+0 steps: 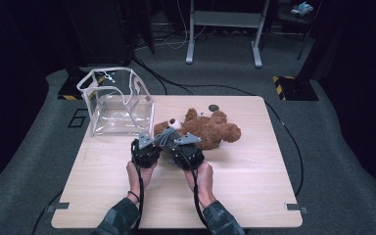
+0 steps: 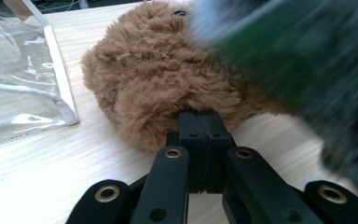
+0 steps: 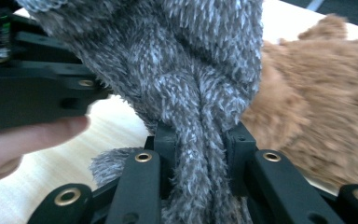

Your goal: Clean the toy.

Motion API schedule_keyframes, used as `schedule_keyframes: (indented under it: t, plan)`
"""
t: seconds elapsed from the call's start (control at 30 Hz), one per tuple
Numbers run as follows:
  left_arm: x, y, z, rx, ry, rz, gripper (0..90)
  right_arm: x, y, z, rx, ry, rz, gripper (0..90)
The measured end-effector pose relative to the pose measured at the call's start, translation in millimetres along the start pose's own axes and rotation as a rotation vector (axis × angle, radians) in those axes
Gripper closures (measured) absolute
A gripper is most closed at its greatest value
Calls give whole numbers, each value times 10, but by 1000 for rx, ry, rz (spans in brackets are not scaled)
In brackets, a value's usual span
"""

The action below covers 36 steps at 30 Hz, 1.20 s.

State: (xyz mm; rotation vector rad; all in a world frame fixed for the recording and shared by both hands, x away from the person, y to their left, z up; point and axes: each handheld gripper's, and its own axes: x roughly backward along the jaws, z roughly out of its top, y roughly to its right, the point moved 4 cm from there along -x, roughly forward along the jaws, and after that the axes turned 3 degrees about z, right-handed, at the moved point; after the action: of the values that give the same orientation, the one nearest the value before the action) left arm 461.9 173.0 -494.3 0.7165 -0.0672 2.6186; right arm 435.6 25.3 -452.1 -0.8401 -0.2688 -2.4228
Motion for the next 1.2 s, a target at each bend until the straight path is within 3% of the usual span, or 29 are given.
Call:
schedule_keyframes:
  t: [0.07,0.17,0.23,0.3,0.4,0.47,0.63,0.77,0.87,1.0,1.1,1.2]
  plan:
    - [26,-21,9,15,3,13,700,109,85,-19,-5,19,-31,720]
    - [54,-30,30,5,9,35,514,296,226,-56,-16,44,-73,719]
    - [41,-17,43,3,11,34,439,404,307,-79,-28,59,-84,719]
    - [4,0,54,0,2,28,427,495,349,-100,-46,77,-82,718]
    - [-60,15,52,-15,-8,27,577,574,318,-108,-46,95,-63,718]
    - [-77,6,57,-12,-4,17,678,600,233,-89,-46,101,-26,717]
    - [-95,-37,50,-1,-6,5,809,577,-41,26,-19,112,49,717]
    - [-96,-54,44,10,0,-5,858,415,-191,75,0,87,82,717]
    - [-94,-55,40,14,7,-3,866,117,-161,60,-18,28,76,717]
    - [-90,-59,44,4,9,-3,873,-202,-87,31,-40,-37,22,715]
    - [-85,-62,46,-7,7,3,874,-323,21,-36,-43,-81,-28,716]
    - [-82,-77,43,-6,6,2,875,-280,142,-95,-42,-79,-72,717]
